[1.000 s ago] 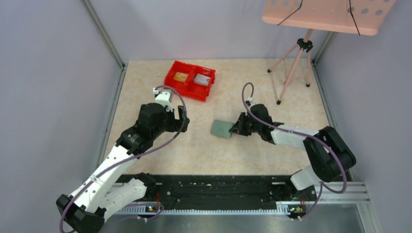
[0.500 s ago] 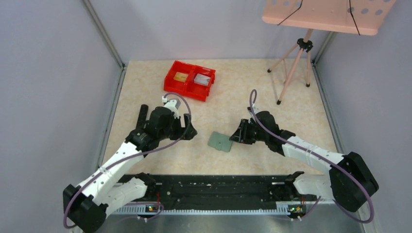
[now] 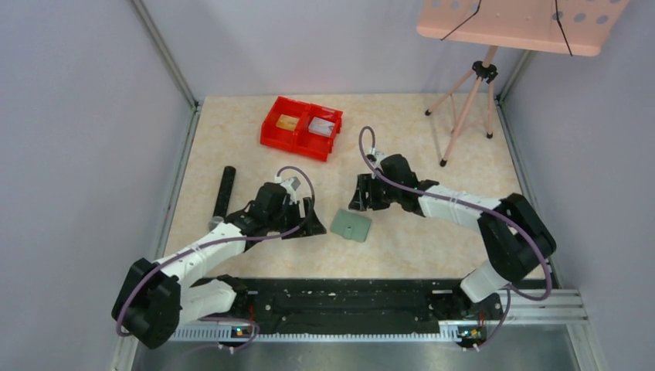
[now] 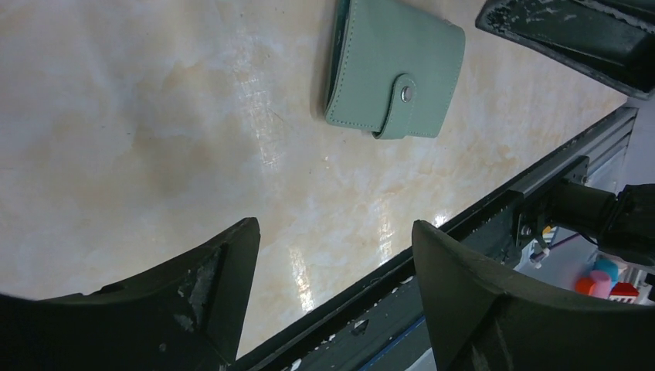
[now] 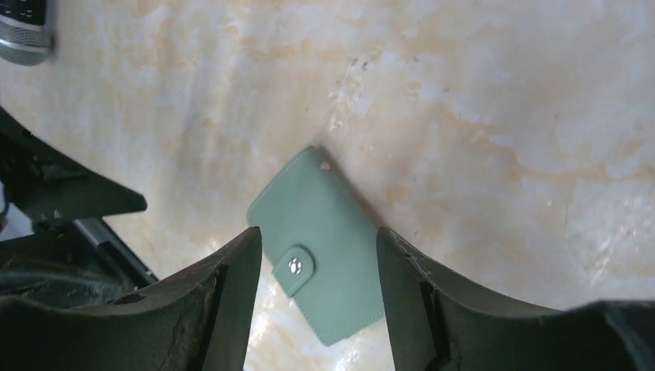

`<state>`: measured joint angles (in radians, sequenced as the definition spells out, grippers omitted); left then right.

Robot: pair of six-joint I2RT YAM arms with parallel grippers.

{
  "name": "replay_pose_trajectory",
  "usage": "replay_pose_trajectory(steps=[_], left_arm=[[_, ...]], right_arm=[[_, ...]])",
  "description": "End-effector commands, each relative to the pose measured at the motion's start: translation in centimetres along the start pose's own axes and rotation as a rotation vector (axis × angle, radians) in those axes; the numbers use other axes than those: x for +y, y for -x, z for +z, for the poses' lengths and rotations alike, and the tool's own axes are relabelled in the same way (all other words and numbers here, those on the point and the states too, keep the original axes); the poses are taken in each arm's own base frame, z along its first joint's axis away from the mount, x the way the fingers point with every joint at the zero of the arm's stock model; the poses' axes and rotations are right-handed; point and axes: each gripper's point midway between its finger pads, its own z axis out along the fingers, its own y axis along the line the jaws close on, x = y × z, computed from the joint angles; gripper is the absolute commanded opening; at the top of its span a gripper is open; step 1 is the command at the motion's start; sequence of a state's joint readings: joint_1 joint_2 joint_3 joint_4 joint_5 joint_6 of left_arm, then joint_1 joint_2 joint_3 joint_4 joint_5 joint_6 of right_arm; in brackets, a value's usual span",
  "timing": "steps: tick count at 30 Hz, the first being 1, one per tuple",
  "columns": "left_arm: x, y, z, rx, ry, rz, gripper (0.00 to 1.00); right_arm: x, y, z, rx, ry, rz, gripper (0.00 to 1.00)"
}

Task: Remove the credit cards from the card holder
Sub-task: Open the card holder at the center of the board.

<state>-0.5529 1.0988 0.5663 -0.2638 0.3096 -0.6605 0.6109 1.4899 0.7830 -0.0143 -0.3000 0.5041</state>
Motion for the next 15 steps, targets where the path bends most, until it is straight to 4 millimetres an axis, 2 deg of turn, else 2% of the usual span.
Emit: replay_pose_trajectory(steps=[1,5,9,15], left_arm=[[-2.1,0.6,1.1,-0.031,-0.127,-0.038,0.77],[-1.9,-0.3,2.0,-0.004,-0.135,-0.055,0.76],[-1.5,-0.8,2.6,0.019,-0.121,-0.057,0.74],[-1.7,-1.0,3.7,0.031,-0.149,-0.063,0.65]], right_arm=[[-1.3,0.3,2.0,0.069,-0.033,-0.073,0.58],[-1.8,-0.2,3.1,0.097,-0.014,-0.071,0.60],[-1.8,-2.0,3.7,0.161,0.046,-0.042,0.60],[-0.5,-4.1,2.2,0.146,0.138,0.032,0.56]])
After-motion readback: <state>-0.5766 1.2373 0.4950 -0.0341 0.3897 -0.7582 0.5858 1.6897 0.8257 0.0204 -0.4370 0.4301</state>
